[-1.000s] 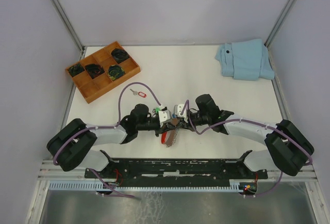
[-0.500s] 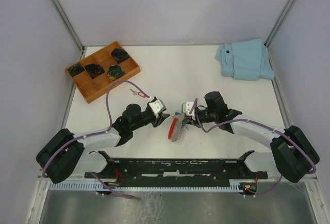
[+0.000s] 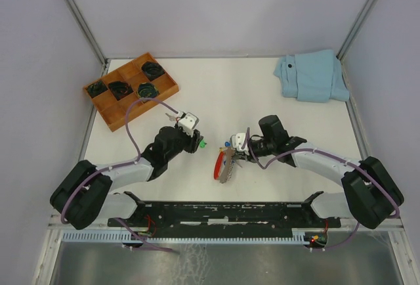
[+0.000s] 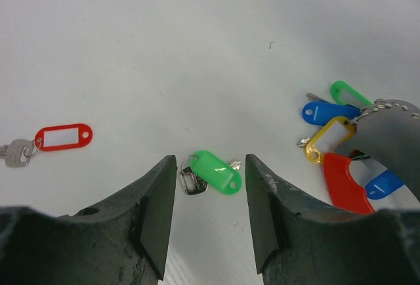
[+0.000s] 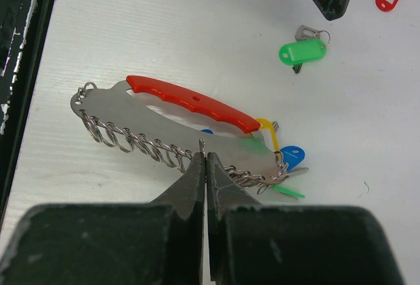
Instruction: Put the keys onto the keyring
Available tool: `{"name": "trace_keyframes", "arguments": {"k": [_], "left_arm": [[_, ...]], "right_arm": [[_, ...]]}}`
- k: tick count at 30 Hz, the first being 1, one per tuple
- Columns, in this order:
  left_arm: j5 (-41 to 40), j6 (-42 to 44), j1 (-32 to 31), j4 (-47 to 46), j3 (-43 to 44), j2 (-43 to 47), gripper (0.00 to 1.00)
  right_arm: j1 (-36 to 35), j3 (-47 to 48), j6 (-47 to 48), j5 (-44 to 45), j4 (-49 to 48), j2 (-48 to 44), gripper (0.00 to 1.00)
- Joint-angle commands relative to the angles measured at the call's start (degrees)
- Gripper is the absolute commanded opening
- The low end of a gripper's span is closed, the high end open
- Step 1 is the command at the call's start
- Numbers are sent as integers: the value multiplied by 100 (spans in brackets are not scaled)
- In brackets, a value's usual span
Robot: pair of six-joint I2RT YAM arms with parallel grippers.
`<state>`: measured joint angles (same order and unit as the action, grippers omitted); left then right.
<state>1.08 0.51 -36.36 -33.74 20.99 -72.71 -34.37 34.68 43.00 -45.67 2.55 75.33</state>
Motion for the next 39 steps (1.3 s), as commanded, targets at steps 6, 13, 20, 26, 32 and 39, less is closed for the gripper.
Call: {"name": "trace_keyframes", "arguments": {"k": [6,13,20,26,32,39], "left_arm": [[-289,-777,197,590,651,-556,60],[-277,-1077,322,1285,1193,-1178,61],[-315,-1079,329,1682,1558,-1584,58],[-345,-1020,381,1900,1753,-1811,57],[79,-1018,401,1982,1876,-2005,52],[555,-984,399,2157,1938,-2012,26]], "right_arm": [[-75,58,-257,285,-340,-175,1],[-361,10,-353,845,-336,-228,1],[-465,-22,-372,970,-331,-208,1],[-509,-22,-380,971,-321,-177,1],[-549,-48,-403,1028,-301,-232,1],[-555,-75,-407,1098,-269,-392,1]]}}
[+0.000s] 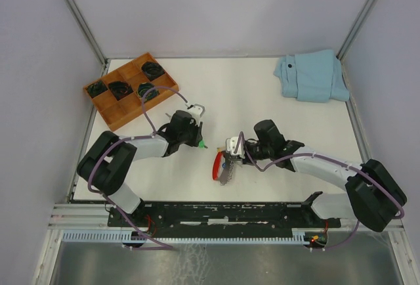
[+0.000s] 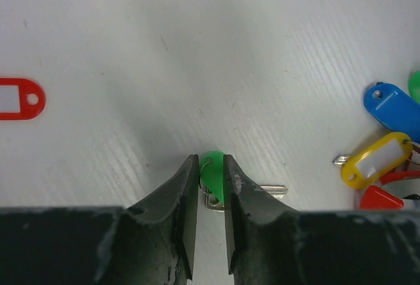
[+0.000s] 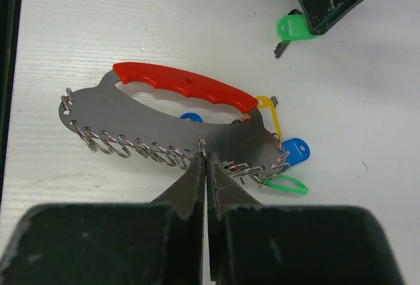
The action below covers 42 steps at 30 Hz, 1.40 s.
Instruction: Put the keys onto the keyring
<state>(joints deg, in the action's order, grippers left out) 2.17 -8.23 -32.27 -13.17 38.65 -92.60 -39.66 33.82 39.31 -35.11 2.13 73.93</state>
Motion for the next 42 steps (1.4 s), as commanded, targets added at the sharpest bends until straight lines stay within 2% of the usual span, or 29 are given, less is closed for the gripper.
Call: {"name": "trace_keyframes", "arguments": {"k": [1,5,8,13,21,24,28,32,37,42], "left_arm": [[491,-109,-7,125,163,22,25],[647,-128,-3,150,64,198,18],[778,-179,-11,116,7,299,17],[1012,-197,-7,101,15,310,6],[1629,57,-87,124,139,145,4],[1776,175,-150,98,156,144,9],[1848,224,-157,-175,-34,376,25],[1779,284,-157,-647,-376,746,34],[1336,269,-148,-418,-392,773,39],[1303,35,-150,-116,-340,506,39]], "right_arm": [[-31,10,-37,45,-215,-272,1],[-25,-22,-62,70,-190,-360,1],[-27,-35,-73,79,-188,-408,1],[-34,-49,-73,90,-170,-448,1],[-25,-49,-38,76,-151,-439,1],[-34,-33,-37,92,-125,-440,1],[-35,-23,-86,138,-117,-442,1],[-38,-17,-149,175,-103,-441,1],[-36,-9,-169,211,-79,-487,1],[-42,11,-178,194,-70,-530,1]]}}
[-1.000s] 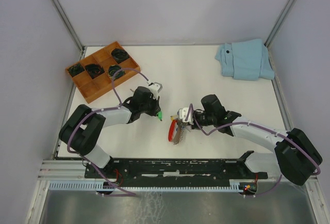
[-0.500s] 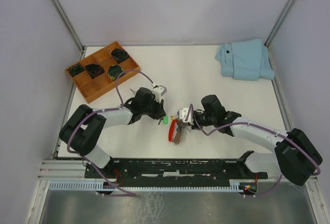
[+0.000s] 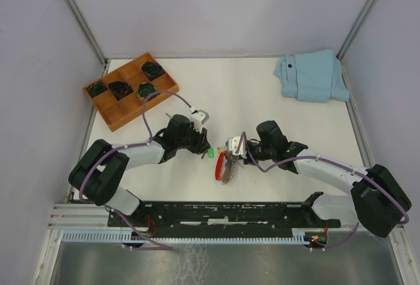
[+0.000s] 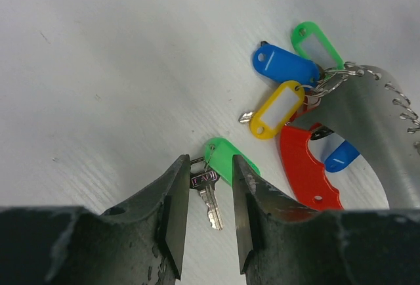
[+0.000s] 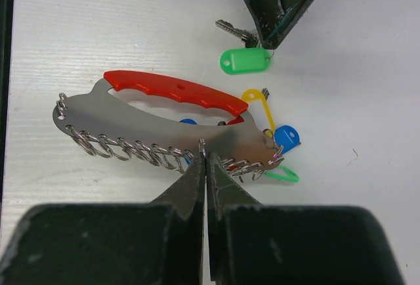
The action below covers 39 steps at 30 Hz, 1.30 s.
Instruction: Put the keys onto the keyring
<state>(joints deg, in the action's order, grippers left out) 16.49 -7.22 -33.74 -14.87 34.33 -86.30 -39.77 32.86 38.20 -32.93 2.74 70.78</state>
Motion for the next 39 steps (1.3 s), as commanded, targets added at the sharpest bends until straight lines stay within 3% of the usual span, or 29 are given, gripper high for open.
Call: {"name": "trace_keyframes", "arguments": {"k": [1,7,13,22,27,32,39], "left_arm": [[-135,-101,-2,81,92,-134,39],[-69,-280,-17,111,142,-208,37],[16,-672,-87,-109,288,-634,22],[154,-1492,-914,-1044,941,-1436,9],[364,-1979,-1094,-2027,878,-1491,13],[311,-1960,-590,-2490,143,-835,23],[414,-1099,108,-2114,-519,561,30]], "right_arm": [[-38,107,-67,-21,-130,-232,1],[-56,107,-215,8,-120,-430,1],[-53,-43,-439,384,-134,-1120,1],[-49,-9,-541,805,273,-2033,1],[-57,27,-550,734,305,-2139,1],[-52,159,-493,471,255,-1801,1],[-62,522,-312,159,-51,-992,1]]}}
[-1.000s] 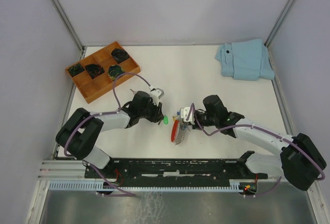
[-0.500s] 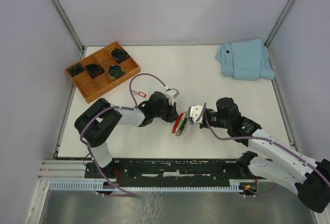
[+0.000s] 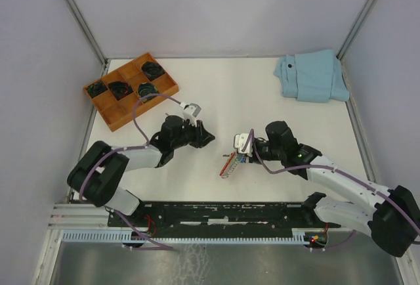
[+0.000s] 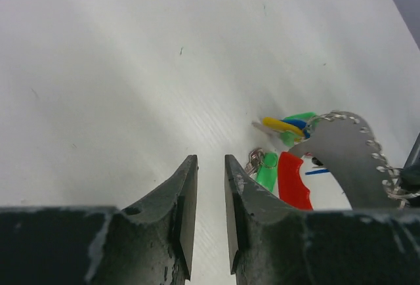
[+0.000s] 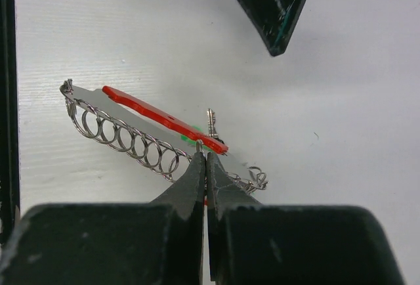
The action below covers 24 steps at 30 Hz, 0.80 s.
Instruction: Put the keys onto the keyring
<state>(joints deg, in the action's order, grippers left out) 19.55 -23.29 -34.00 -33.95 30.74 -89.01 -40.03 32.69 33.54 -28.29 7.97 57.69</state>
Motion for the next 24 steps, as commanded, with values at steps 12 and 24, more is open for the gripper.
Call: {"name": "trace_keyframes", "arguments": {"k": [12,24], "left_arm": [[-570,1406,153,-706,-1324,2820,43],[695,2446,154,-1212,-1624,2433,42]], "right_arm": [[-75,1580,617,-965,-622,1506,1],[-129,1629,295,-1464,-1321,2806,1]]}}
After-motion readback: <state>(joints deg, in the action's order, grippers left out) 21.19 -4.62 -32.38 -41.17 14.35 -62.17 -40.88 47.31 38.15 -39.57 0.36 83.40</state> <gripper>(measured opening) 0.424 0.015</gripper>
